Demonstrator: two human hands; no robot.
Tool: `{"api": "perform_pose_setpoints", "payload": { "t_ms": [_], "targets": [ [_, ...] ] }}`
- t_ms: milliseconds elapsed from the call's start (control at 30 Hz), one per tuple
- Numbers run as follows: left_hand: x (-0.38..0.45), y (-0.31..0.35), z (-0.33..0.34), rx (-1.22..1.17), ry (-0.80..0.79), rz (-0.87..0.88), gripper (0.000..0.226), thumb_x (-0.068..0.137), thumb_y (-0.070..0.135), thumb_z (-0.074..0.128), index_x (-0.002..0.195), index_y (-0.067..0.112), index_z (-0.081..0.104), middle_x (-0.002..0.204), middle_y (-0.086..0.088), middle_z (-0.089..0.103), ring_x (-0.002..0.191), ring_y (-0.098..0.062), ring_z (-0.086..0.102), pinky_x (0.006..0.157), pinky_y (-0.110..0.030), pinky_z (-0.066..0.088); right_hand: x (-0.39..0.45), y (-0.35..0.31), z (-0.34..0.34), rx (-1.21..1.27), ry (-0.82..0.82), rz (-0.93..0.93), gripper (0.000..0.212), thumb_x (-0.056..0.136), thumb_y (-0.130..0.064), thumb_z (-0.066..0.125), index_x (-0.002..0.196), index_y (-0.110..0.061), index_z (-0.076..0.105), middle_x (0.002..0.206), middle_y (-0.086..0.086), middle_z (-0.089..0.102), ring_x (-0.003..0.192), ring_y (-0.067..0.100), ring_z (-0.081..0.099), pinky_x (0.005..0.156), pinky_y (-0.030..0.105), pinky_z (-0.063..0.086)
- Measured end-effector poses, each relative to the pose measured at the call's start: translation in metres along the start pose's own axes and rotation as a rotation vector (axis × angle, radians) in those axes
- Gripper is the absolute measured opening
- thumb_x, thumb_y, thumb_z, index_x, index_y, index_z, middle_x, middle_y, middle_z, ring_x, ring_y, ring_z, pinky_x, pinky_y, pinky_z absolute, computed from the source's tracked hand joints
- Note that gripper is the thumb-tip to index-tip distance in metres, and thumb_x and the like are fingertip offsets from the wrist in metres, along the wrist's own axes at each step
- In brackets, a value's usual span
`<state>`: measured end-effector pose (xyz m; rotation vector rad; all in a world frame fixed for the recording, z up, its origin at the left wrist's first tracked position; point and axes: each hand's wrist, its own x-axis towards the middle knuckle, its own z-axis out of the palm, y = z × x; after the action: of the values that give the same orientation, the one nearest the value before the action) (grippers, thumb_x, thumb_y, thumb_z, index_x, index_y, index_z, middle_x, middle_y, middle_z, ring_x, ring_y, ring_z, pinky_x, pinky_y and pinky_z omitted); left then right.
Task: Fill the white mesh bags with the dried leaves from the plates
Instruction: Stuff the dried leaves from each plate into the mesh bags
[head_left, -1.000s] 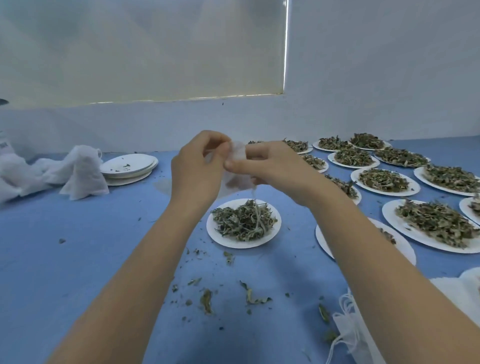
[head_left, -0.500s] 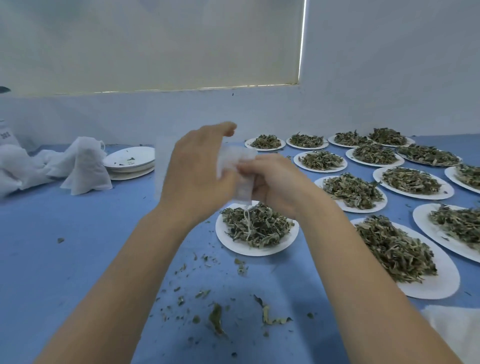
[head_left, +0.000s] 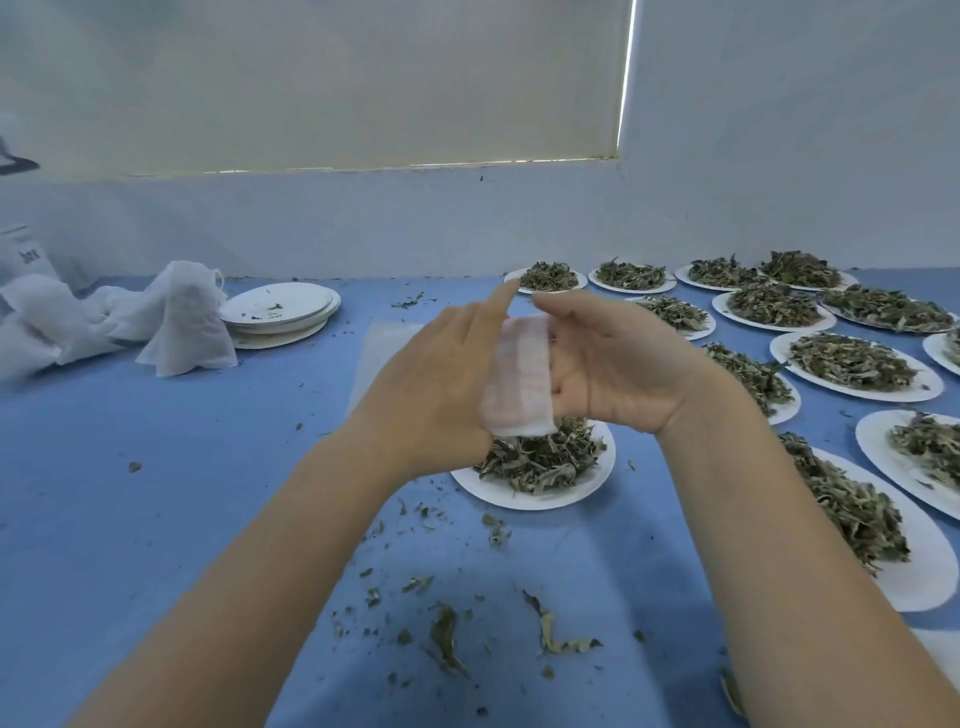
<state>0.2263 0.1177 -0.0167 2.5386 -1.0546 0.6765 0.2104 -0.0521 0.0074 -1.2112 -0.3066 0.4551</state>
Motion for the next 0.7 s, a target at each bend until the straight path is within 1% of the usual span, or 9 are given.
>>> {"api": "perform_pose_setpoints", "payload": {
  "t_ms": [67,133,200,267,333,433,567,633,700],
  "targets": [
    [-0.003,-0.001,-0.001,0.074,0.019,0.018,0.076,0.06,0.003,0.066,0.132,0.008,0.041,0.112,-0.007,0.051,0.102,-0.026,0.048,0.069,-0.034,0.042,-0.004,-0.003,-0.001,-0.071,-0.004,0.051,0.061,0.081,-0.044,0.05,0.116,0.005,0.059,0.104,0.019,0.068,0.092,0.03,0.067,0.08,0.04,0.057],
    [-0.006,-0.003,0.001,0.181,0.045,0.021,0.059,0.057,0.002,0.071,0.114,0.003,0.055,0.096,-0.011,0.057,0.085,-0.032,0.055,0.057,-0.03,0.036,-0.005,-0.005,0.0,-0.199,0.085,0.052,0.062,0.079,-0.052,0.053,0.105,0.003,0.065,0.097,0.018,0.071,0.085,0.028,0.07,0.07,0.033,0.058],
    [-0.009,-0.012,0.004,0.227,0.045,-0.046,0.055,0.059,0.007,0.073,0.112,0.005,0.057,0.094,-0.011,0.059,0.083,-0.033,0.056,0.059,-0.029,0.033,-0.004,0.0,0.001,-0.344,0.322,-0.04,0.048,0.086,-0.048,0.056,0.094,-0.003,0.071,0.089,0.015,0.073,0.077,0.022,0.071,0.064,0.029,0.057],
    [-0.015,-0.023,0.009,0.211,0.033,-0.148,0.057,0.067,0.014,0.07,0.121,0.012,0.051,0.105,-0.007,0.058,0.094,-0.03,0.053,0.065,-0.029,0.033,-0.003,0.012,-0.004,-0.621,0.62,-0.146,0.033,0.091,-0.04,0.056,0.084,-0.013,0.073,0.081,0.004,0.074,0.072,0.014,0.069,0.069,0.028,0.055],
    [-0.021,-0.033,0.014,0.125,0.043,-0.228,0.057,0.072,0.017,0.068,0.125,0.016,0.048,0.112,-0.004,0.056,0.101,-0.027,0.05,0.07,-0.029,0.034,0.0,0.024,-0.013,-0.991,0.792,-0.161,0.025,0.088,-0.042,0.058,0.094,-0.023,0.071,0.093,-0.004,0.072,0.083,0.01,0.064,0.075,0.026,0.048],
    [-0.025,-0.041,0.025,0.033,0.029,-0.278,0.056,0.074,0.017,0.066,0.126,0.018,0.046,0.113,-0.002,0.054,0.103,-0.024,0.048,0.072,-0.027,0.03,0.004,0.034,-0.02,-1.143,0.713,0.019,0.05,0.08,-0.055,0.063,0.123,-0.031,0.06,0.118,-0.005,0.06,0.097,0.01,0.054,0.079,0.026,0.037],
    [-0.024,-0.045,0.036,-0.04,-0.012,-0.292,0.056,0.075,0.015,0.063,0.127,0.021,0.045,0.114,0.001,0.052,0.104,-0.02,0.046,0.072,-0.026,0.03,0.009,0.041,-0.027,-1.23,0.576,0.179,0.069,0.071,-0.058,0.07,0.133,-0.038,0.047,0.135,-0.001,0.045,0.119,0.018,0.047,0.082,0.028,0.034],
    [-0.023,-0.048,0.04,-0.061,-0.039,-0.281,0.057,0.074,0.013,0.063,0.128,0.021,0.045,0.114,0.0,0.051,0.103,-0.021,0.046,0.071,-0.027,0.032,0.011,0.046,-0.028,-1.237,0.543,0.213,0.067,0.069,-0.055,0.073,0.13,-0.039,0.05,0.132,0.0,0.045,0.117,0.017,0.046,0.082,0.027,0.034],
    [-0.023,-0.05,0.043,-0.059,-0.034,-0.26,0.059,0.073,0.012,0.064,0.128,0.021,0.045,0.113,0.0,0.051,0.102,-0.022,0.047,0.069,-0.027,0.031,0.013,0.048,-0.028,-1.269,0.552,0.189,0.052,0.071,-0.05,0.073,0.119,-0.036,0.059,0.121,-0.002,0.049,0.104,0.013,0.047,0.078,0.026,0.035]
  ]
}}
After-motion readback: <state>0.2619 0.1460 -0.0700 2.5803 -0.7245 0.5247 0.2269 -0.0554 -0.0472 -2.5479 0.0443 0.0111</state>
